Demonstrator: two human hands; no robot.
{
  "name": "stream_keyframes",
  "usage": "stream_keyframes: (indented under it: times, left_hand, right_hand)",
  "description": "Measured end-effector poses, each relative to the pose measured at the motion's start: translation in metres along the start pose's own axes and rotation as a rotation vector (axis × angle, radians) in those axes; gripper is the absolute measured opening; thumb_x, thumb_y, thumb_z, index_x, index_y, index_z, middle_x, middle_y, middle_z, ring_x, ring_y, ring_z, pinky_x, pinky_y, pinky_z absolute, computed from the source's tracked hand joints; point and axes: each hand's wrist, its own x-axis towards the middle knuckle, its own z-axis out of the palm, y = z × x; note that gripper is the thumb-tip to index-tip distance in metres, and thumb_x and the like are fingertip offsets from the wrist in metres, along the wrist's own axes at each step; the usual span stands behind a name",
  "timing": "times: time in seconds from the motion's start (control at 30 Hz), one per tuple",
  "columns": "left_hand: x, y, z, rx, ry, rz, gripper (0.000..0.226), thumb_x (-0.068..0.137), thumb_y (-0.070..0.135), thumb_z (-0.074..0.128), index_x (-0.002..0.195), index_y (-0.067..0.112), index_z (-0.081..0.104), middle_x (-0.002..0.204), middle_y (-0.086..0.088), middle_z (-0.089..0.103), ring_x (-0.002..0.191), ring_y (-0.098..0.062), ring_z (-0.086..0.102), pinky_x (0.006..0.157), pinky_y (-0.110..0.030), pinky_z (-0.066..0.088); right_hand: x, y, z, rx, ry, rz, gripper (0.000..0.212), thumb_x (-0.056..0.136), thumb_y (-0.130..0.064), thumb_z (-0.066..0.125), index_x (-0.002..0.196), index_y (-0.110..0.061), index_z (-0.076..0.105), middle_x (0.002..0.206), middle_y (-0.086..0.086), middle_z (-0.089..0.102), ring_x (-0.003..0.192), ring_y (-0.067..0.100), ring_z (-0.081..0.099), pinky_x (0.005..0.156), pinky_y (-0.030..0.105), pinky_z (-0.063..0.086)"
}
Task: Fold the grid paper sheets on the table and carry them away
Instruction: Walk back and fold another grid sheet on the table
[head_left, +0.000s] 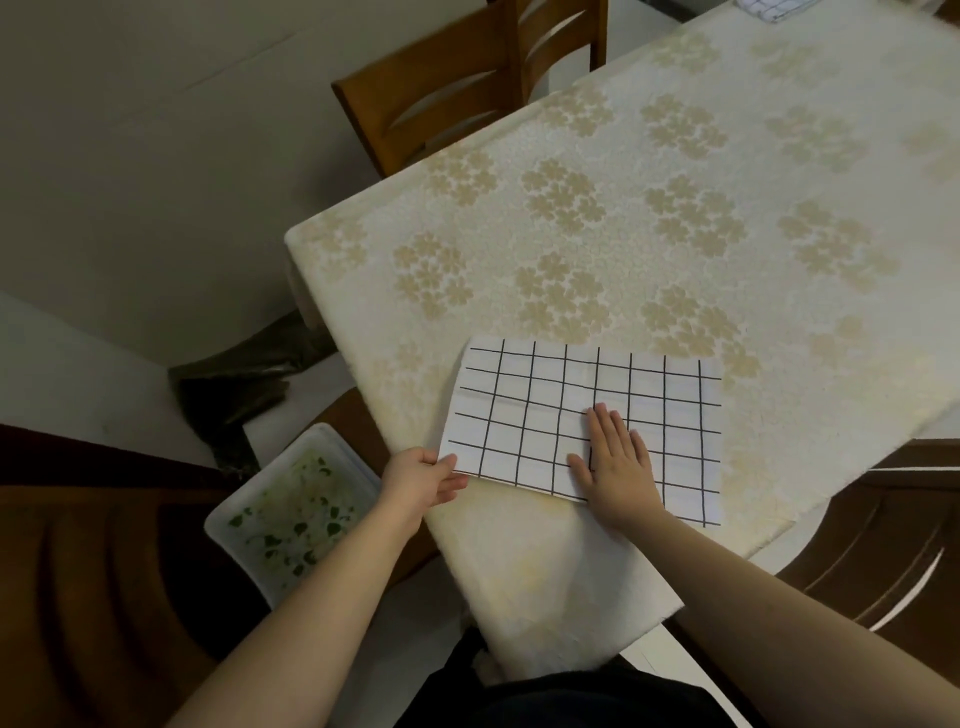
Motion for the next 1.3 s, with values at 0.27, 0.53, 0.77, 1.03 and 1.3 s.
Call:
stream_keyframes:
  times: [0.27,0.53,0.77,1.03,1.3]
  left_hand:
    - [0.004,-0.016,-0.038,-0.023,-0.012,-0.033,0.038,0.092,0.012,0.065,0.128,0.0,0.057,0.104,-0.012,0.071,0.084,-0.019,0.073,0.067,-0.03,0.059]
    - [-0.006,-0.008,-0.042,0.038,-0.083,0.058,0.046,0.089,0.016,0.071,0.13,0.003,0.055,0.102,-0.009,0.071,0.079,-0.015,0.074,0.071,-0.03,0.06]
    - [-0.017,0.017,-0.034,0.355,-0.035,0.39,0.021,0.085,0.031,0.064,0.078,0.011,0.061,0.075,-0.01,0.063,0.067,-0.025,0.062,0.064,-0.044,0.054]
    - [-0.067,0.044,0.004,0.464,-0.08,0.684,0.032,0.098,0.024,0.053,0.125,0.009,0.058,0.105,-0.002,0.06,0.09,-0.012,0.055,0.075,-0.024,0.041]
    - [-0.095,0.03,0.075,0.537,-0.198,0.842,0.025,0.093,0.026,0.056,0.115,0.015,0.06,0.109,-0.003,0.067,0.088,-0.019,0.063,0.078,-0.028,0.051]
  right_hand:
    - [-0.039,-0.004,0.011,-0.018,0.068,0.221,0.073,0.09,-0.06,-0.002,0.156,-0.026,-0.004,0.162,-0.005,-0.016,0.145,0.008,-0.022,0.116,0.03,-0.02]
    - [-0.041,-0.006,0.0,0.017,0.027,0.283,0.059,0.103,-0.046,0.023,0.156,-0.026,0.006,0.164,-0.003,-0.008,0.15,0.013,-0.008,0.12,0.035,-0.005]
    - [-0.057,-0.017,-0.013,0.165,0.128,0.342,0.058,0.104,-0.037,0.032,0.156,-0.018,0.016,0.163,0.001,0.012,0.15,0.018,0.008,0.119,0.034,0.008]
    - [-0.08,-0.034,-0.013,0.339,-0.064,0.173,0.058,0.102,-0.026,0.045,0.153,-0.012,0.023,0.156,0.003,0.032,0.143,0.018,0.029,0.113,0.024,0.019]
    - [-0.085,-0.012,-0.03,0.684,-0.085,0.273,0.052,0.102,-0.029,0.042,0.152,-0.029,0.027,0.149,-0.009,0.04,0.135,0.013,0.041,0.106,0.024,0.029]
